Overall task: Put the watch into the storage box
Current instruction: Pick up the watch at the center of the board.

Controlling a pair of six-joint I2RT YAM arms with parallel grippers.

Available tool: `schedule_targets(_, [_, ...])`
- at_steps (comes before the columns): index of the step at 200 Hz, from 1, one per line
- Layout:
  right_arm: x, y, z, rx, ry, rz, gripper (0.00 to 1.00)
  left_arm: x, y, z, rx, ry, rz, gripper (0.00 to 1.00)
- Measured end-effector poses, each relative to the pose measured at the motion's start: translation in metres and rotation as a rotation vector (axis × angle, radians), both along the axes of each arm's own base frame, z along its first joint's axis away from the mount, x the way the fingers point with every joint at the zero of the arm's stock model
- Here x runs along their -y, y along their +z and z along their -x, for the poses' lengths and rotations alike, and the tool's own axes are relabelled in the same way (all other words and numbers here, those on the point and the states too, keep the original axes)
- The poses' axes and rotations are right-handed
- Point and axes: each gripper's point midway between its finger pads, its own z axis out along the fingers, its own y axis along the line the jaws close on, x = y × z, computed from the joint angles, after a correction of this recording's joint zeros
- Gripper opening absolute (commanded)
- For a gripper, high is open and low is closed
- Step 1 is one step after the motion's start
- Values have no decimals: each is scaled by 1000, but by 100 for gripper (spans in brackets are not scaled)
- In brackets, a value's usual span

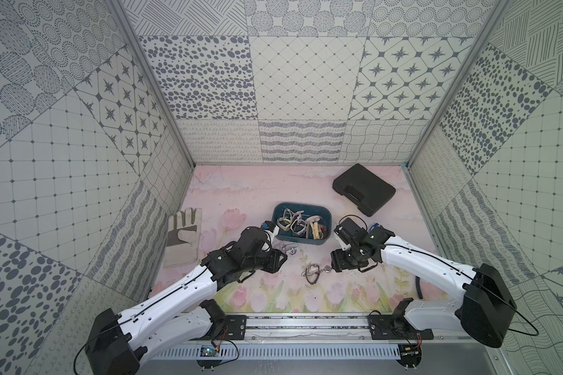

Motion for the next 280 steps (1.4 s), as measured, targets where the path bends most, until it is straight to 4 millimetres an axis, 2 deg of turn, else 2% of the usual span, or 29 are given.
schedule_targets(33, [9,-29,-1,-72,-37,45,63,0,0,0,-1,-2,1,42])
schedule_targets(58, [12,-39,-4,-89,-60,40,58,0,-1,1,-2,-2,1,42])
schedule_targets(98, [10,-39,-13,-73,-76,1,49,-1,-3,2,-4,-2,-1,42])
schedule_targets(136, [7,-42,-19,-77,-83,-38,46,-1,-3,2,-2,-2,0,42])
schedule_targets(210, [7,-51,-12,-107,-74,-49,44,-1,-3,2,-3,-2,0,42])
schedule_targets(242, [8,-52,-12,-111,-77,-50,33,-1,-4,2,-5,-2,-3,42])
schedule_targets(280, [8,-52,-13,-115,-70,-54,31,-1,-4,2,-5,-2,-4,42])
